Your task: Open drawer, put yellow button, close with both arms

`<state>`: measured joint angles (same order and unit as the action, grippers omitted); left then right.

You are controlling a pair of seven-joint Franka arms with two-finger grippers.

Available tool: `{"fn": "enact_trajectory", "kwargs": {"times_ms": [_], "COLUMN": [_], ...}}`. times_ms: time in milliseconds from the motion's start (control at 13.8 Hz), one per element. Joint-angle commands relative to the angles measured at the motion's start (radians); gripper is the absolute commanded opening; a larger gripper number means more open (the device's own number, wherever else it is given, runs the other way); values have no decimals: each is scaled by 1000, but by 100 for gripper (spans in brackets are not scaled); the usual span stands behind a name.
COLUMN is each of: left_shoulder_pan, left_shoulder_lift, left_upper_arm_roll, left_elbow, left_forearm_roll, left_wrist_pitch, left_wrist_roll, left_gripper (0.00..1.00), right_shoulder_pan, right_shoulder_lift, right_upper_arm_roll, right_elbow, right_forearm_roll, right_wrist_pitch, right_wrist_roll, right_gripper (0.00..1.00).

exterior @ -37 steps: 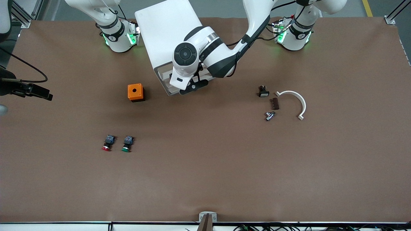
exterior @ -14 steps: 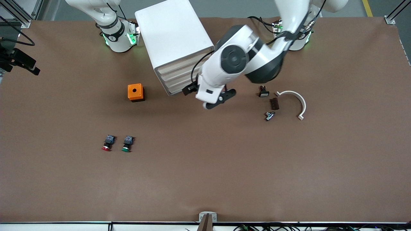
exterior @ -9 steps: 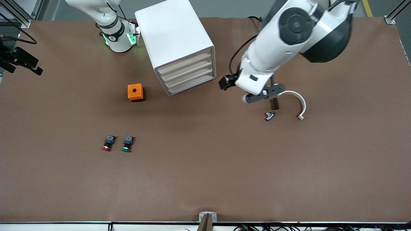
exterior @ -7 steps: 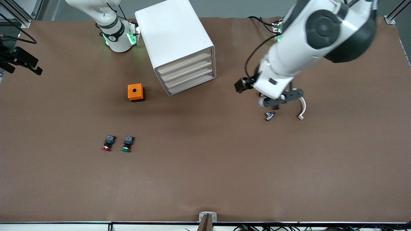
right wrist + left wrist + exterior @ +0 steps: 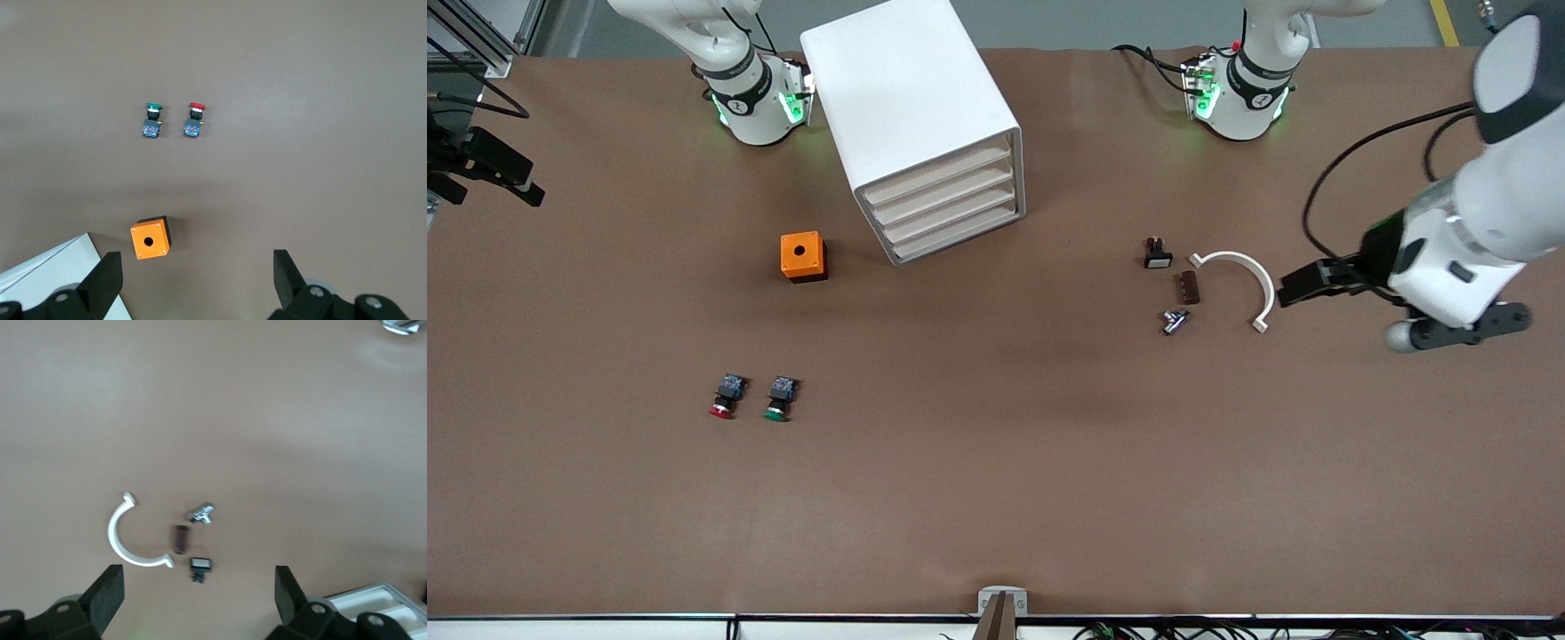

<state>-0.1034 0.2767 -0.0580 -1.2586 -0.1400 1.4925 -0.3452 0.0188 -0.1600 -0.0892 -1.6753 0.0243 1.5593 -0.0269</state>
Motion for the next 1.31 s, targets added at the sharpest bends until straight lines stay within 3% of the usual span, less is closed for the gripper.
{"fn": "enact_trajectory", "kwargs": {"times_ms": [0, 291, 872, 1235], "left_shoulder_pan": [51, 59, 19, 34], "left_shoulder_lift": [-51, -76, -209, -303], "left_upper_arm_roll": [-14, -13, 40, 35], "left_elbow": [-50, -100, -323, -439], "left_forearm_roll": [23, 84, 102, 103], "left_wrist_pitch": [-5, -3, 147, 202], "left_wrist_roll": [58, 95, 130, 130], "left_gripper": [99, 99, 99, 99], "right_shoulder_pan": [-17, -19, -28, -30], "right_shoulder_lift": [-27, -26, -26, -26], "right_upper_arm_roll": [6, 5, 5, 6], "right_elbow": [-24, -26, -24, -23], "right_forearm_roll": [-1, 0, 0, 0], "right_wrist_pitch": [18, 27, 28, 27], "right_wrist_roll": [-33, -31, -30, -27], "right_gripper": [100, 100, 100, 100]}}
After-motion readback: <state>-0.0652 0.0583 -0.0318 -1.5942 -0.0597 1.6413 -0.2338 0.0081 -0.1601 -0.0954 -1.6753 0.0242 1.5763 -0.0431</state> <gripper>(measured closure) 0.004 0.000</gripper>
